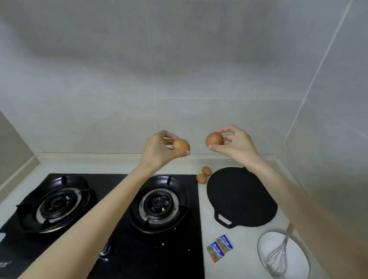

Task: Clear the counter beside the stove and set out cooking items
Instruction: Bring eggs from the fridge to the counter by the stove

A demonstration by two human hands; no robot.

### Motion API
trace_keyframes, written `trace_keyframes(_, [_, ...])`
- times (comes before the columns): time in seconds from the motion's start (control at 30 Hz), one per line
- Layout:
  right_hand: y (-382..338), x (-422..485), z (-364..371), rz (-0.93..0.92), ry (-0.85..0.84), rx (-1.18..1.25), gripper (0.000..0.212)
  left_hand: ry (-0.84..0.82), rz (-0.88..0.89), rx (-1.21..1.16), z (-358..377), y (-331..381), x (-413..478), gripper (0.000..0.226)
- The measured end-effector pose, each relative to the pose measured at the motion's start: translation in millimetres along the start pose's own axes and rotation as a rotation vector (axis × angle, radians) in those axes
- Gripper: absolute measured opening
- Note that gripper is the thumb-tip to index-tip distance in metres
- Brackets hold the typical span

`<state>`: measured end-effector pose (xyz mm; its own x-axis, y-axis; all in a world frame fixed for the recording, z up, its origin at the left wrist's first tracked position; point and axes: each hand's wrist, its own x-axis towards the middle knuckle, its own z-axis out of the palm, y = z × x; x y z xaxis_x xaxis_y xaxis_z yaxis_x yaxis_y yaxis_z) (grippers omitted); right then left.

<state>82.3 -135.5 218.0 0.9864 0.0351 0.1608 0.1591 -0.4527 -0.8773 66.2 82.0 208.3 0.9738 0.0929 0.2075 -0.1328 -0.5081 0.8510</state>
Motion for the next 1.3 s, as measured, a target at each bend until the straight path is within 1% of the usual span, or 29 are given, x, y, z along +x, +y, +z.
trace_keyframes(0.3, [99.9, 68.6, 9.1, 0.141, -0.045, -0.079, 0.044, -0.089, -0.146, 0.022, 89.8, -73.3, 63.3, 0.048])
trace_keyframes(0.6, [203.6, 148.2, 41.9, 0.276, -0.168, -0.188, 0.044, -0.115, -0.320, 0.052, 164.3, -152.1, 133.7, 0.051])
trace_keyframes(0.73, [236.4, 170.7, 58.6, 0.265, -0.212, -0.280, 0.044, -0.139, -0.391, 0.075, 192.2, -185.6, 146.0, 0.053])
trace_keyframes(0.87, [266.1, 185.0, 71.3, 0.198, -0.279, -0.466, 0.029, -0.146, -0.433, 0.072, 212.1, -212.8, 157.0, 0.054])
trace_keyframes(1.0, [283.0, 197.6, 77.7, 0.160, -0.319, -0.632, 0.032, -0.168, -0.456, 0.072, 227.7, -229.1, 168.0, 0.053])
trace_keyframes(1.1, [288.6, 202.2, 81.2, 0.151, -0.351, -0.684, 0.033, -0.193, -0.460, 0.067, 234.8, -234.6, 172.2, 0.053])
trace_keyframes(1.3, [295.5, 210.3, 88.3, 0.134, -0.389, -0.699, 0.034, -0.214, -0.446, 0.078, 240.9, -240.8, 173.3, 0.053])
